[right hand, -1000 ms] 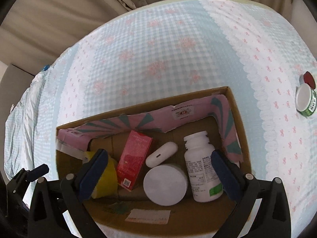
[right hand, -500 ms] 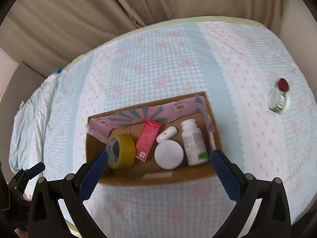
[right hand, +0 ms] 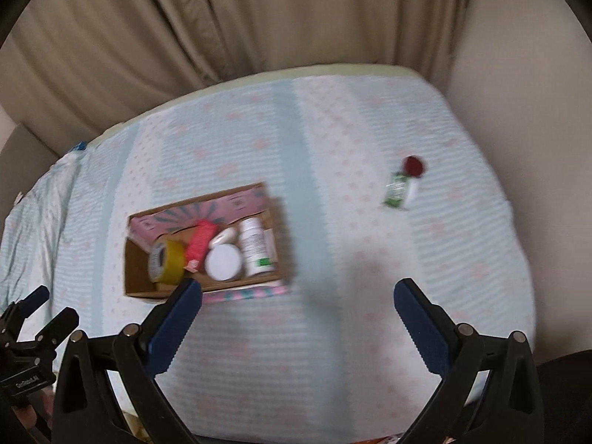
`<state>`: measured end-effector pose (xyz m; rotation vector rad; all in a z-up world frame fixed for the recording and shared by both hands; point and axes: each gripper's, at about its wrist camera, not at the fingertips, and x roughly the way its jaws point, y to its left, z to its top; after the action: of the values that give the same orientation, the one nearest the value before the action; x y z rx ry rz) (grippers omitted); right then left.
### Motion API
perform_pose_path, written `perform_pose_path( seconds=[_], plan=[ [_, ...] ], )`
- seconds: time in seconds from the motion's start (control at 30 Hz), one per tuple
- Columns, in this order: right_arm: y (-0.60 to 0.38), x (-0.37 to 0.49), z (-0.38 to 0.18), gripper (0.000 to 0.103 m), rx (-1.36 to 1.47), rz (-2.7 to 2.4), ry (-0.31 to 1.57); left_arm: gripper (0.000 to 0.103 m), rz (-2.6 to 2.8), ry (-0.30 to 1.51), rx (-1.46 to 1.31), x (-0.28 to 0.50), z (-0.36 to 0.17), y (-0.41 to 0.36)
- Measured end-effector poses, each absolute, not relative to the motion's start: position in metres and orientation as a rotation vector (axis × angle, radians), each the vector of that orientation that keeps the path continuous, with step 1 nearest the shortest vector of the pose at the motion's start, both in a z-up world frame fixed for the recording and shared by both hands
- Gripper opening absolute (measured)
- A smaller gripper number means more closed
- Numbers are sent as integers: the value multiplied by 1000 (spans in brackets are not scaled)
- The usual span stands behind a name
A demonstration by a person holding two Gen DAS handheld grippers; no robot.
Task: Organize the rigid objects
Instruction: 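Move both open grippers toward the green-labelled jar and red-lidded jar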
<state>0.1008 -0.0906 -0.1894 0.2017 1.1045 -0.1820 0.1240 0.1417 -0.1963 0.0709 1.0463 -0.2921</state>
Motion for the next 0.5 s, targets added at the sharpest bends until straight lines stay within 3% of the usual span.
perform_pose_path(
  seconds=[0.5],
  plan=[
    [-283,107,-178,103,147,-7,1037,103,-223,1020,-16,102,-205,-54]
  ],
)
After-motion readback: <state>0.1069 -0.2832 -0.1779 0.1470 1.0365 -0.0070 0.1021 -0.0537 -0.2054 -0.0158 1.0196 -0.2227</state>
